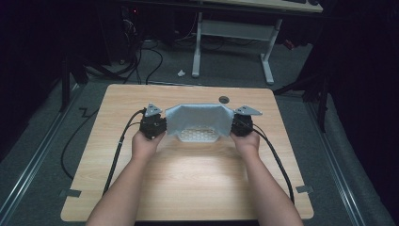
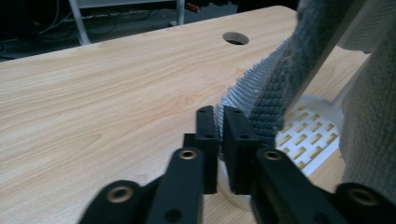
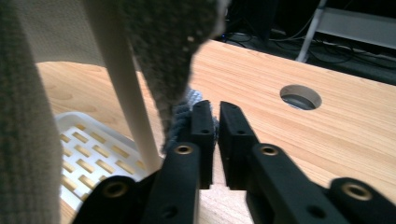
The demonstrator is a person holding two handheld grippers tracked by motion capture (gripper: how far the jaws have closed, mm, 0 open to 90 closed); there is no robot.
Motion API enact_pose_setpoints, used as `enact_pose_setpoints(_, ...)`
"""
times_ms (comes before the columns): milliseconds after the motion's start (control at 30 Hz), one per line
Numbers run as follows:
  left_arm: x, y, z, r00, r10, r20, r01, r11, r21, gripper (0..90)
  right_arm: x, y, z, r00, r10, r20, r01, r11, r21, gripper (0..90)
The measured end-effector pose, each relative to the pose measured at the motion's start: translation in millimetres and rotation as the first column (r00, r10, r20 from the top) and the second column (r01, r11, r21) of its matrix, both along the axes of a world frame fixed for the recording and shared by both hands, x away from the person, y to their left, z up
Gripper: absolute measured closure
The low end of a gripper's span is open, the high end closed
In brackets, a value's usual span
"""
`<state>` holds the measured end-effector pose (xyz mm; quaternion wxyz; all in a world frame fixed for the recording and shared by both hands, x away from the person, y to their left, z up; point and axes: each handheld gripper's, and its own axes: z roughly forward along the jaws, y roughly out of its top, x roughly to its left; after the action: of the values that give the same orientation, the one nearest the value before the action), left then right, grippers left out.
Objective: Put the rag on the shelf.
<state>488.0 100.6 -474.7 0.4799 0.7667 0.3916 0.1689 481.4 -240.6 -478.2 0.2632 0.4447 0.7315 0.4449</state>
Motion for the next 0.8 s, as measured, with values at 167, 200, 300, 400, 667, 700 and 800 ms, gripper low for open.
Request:
enact_pose_setpoints(167, -2.7, 7.4, 3.0, 0.9993, 0.036, 0.011, -0.036, 0.9993, -0.006, 67.5, -2.5, -10.9, 4.5, 0.9993, -0.035, 0.011, 0.035, 0.999, 0.017, 78.3)
enact_pose_setpoints(200, -3.3, 8.9, 3.9, 0.9991, 0.042, 0.011, -0.042, 0.9991, -0.008, 66.3, -3.0, -14.5, 6.5, 0.9991, -0.041, 0.013, 0.041, 0.999, 0.017, 77.0)
enact_pose_setpoints(300, -5.3, 15.3, 7.7, 0.9976, 0.065, 0.024, -0.065, 0.9977, -0.018, 64.0, -4.8, -21.2, 12.5, 0.9986, -0.049, 0.018, 0.048, 0.998, 0.027, 76.4)
enact_pose_setpoints(400, -6.5, 22.0, 12.7, 0.9959, 0.085, 0.032, -0.084, 0.9956, -0.042, 62.4, -6.9, -25.1, 20.3, 0.9981, -0.049, 0.039, 0.048, 0.999, 0.027, 76.0)
enact_pose_setpoints(667, -9.4, 35.9, 23.6, 0.9923, 0.112, 0.054, -0.108, 0.9924, -0.058, 60.2, -10.3, -30.0, 31.4, 0.9957, -0.061, 0.069, 0.059, 0.998, 0.034, 74.2)
enact_pose_setpoints(700, -9.5, 37.2, 24.2, 0.992, 0.114, 0.055, -0.111, 0.9922, -0.057, 59.9, -10.7, -30.9, 32.0, 0.996, -0.059, 0.067, 0.057, 0.998, 0.034, 73.9)
enact_pose_setpoints(800, -10.7, 42.8, 25.6, 0.9904, 0.125, 0.059, -0.121, 0.9907, -0.062, 59.1, -11.7, -32.8, 33.2, 0.9956, -0.061, 0.072, 0.059, 0.998, 0.026, 72.9)
